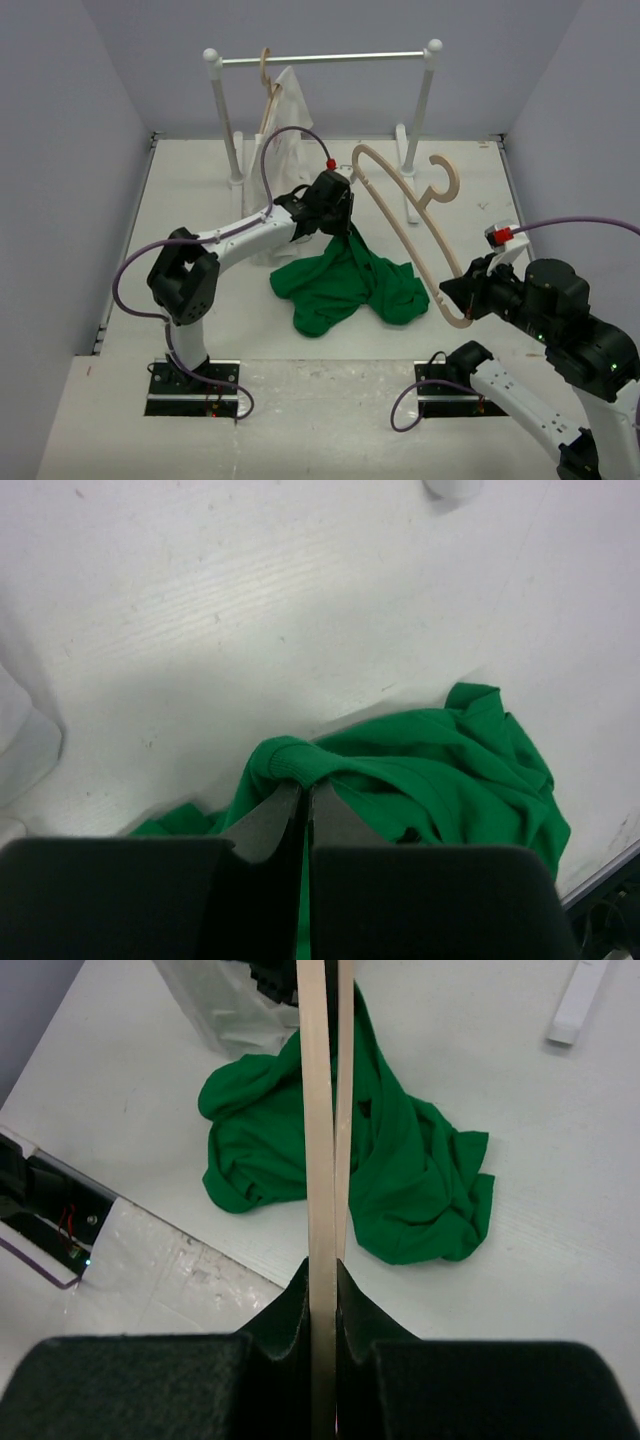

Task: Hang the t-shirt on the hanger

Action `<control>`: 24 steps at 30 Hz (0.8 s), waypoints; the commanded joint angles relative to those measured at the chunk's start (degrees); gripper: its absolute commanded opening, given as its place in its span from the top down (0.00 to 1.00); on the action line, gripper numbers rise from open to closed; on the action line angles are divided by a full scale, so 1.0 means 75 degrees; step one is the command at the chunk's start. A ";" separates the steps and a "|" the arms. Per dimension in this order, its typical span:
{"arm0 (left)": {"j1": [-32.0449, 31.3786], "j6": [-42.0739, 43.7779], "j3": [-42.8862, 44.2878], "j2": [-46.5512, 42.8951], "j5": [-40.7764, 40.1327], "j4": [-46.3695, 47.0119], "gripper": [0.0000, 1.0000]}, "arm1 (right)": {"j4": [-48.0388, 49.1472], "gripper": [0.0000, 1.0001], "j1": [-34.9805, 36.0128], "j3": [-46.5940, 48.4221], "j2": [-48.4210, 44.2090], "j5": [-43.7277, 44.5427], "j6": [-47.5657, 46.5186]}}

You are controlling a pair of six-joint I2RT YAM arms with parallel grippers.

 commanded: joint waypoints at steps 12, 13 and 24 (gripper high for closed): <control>0.0690 -0.0250 0.1417 0.0497 0.0318 -0.0402 1.00 | -0.0874 1.00 0.0012 -0.0405 0.0496 0.0297 0.0758; 0.0718 -0.0242 0.1445 0.0534 0.0317 -0.0403 1.00 | -0.0883 1.00 0.0012 -0.0442 0.0523 0.0234 0.0776; 0.0730 -0.0136 0.1277 0.0348 0.0950 -0.0228 1.00 | -0.0603 1.00 0.0018 -0.0519 0.0979 -0.0053 0.0589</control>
